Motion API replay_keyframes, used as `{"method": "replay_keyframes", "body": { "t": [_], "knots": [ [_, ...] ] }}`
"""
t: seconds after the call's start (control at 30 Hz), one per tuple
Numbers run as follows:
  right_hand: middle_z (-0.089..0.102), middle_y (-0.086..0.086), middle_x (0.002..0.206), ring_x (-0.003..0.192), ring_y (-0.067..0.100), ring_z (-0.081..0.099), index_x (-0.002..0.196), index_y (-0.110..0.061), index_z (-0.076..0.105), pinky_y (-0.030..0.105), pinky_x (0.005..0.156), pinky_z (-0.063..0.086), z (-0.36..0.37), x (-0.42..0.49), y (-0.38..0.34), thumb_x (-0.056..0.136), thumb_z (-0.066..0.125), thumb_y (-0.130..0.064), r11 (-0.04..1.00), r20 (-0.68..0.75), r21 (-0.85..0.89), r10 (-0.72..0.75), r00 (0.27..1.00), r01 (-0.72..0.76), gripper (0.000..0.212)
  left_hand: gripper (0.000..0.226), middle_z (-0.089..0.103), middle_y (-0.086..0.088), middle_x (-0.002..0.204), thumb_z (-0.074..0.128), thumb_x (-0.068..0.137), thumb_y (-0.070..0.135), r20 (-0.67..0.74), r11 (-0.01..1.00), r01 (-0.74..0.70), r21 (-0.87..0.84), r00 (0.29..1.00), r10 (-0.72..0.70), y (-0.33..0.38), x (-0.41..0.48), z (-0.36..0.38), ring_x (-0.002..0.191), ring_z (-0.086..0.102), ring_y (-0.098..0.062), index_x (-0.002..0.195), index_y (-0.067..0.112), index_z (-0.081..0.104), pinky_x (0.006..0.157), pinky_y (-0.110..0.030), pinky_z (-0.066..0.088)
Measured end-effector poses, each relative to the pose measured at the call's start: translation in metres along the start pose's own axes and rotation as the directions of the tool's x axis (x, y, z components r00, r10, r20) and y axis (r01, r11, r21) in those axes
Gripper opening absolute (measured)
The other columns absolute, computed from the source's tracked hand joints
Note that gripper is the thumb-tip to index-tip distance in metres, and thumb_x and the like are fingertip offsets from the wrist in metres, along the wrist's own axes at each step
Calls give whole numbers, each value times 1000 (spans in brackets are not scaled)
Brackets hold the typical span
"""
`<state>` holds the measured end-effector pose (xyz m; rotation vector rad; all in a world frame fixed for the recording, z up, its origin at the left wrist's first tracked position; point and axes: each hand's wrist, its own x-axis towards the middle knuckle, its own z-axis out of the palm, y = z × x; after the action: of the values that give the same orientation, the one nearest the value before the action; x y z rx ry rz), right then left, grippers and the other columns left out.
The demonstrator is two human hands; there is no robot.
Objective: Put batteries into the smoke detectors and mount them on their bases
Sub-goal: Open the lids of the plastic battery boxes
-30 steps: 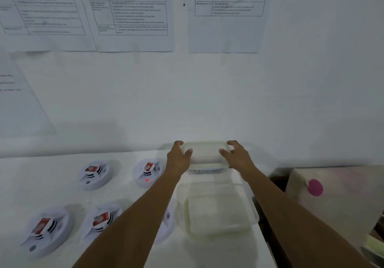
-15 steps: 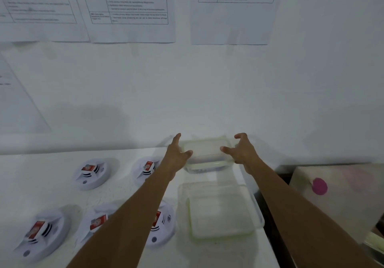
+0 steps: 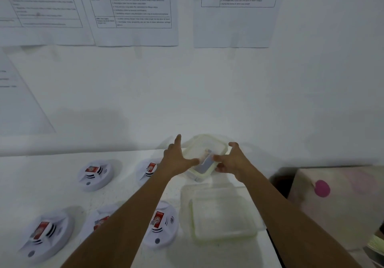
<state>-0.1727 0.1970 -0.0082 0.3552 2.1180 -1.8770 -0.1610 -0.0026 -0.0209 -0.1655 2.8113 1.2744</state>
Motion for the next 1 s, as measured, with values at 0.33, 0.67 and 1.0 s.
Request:
{"method": "replay_keyframes", "body": {
  "t": [0.33, 0.67, 1.0],
  "knots": [
    [54, 14, 108, 77, 20, 55, 123, -20, 23, 30, 56, 50, -3, 9, 1, 82, 74, -2, 994, 44, 37, 101, 994, -103, 68, 73, 52, -12, 133, 74, 81, 47, 141, 963, 71, -261, 989, -35, 9, 32, 6, 119, 52, -24, 143, 27, 40, 101, -38, 46],
    [33, 14, 146, 132, 33, 40, 150, -31, -2, 47, 105, 43, -15, 16, -6, 65, 89, -32, 886, -11, -430, -198, 980, 174, 125, 86, 56, -7, 129, 81, 56, 60, 259, 934, 124, -334, 965, -36, 5, 41, 8, 111, 60, -25, 129, 34, 47, 97, -46, 52],
    [42, 8, 130, 110, 28, 50, 149, -34, 4, 37, 77, 53, -17, 16, -21, 67, 89, -32, 928, 71, -370, -27, 997, 52, 118, 89, 55, -2, 104, 72, 75, 60, -55, 997, -64, -36, 997, 62, 5, 31, -5, 98, 56, -17, 146, 21, 33, 84, -30, 46]
  ]
}}
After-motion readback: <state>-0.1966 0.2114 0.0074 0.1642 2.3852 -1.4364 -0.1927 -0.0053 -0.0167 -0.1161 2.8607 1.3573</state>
